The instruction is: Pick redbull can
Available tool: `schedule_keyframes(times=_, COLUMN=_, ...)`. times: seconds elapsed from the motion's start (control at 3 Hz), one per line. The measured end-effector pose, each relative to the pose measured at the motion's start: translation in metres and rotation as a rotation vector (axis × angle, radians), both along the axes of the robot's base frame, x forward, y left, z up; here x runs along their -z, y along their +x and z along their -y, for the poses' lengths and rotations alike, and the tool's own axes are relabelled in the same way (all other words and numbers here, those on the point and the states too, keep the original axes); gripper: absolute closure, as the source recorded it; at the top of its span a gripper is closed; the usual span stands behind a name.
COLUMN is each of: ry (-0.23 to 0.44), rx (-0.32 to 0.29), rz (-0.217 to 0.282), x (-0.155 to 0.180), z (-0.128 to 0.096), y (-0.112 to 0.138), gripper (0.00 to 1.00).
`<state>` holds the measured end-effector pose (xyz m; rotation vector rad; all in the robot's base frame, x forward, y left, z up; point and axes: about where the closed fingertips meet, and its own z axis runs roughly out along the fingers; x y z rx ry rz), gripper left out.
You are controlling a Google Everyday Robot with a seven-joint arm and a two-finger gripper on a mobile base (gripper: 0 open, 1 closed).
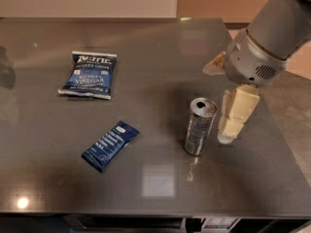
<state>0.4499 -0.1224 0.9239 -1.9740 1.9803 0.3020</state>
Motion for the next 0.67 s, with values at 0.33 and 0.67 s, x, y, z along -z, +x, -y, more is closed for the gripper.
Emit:
schedule_keyframes(times=0.33, ry=0.004, rx=-0.044, rz=-0.009, x=0.0098, z=-0.0016, y=-0.0056, gripper=0.0)
schedule_keyframes(times=0.67, ry=0.022, rx=-0.07, rz=-0.014, x=0.0124, z=-0.0071, y=-0.009, gripper=0.17)
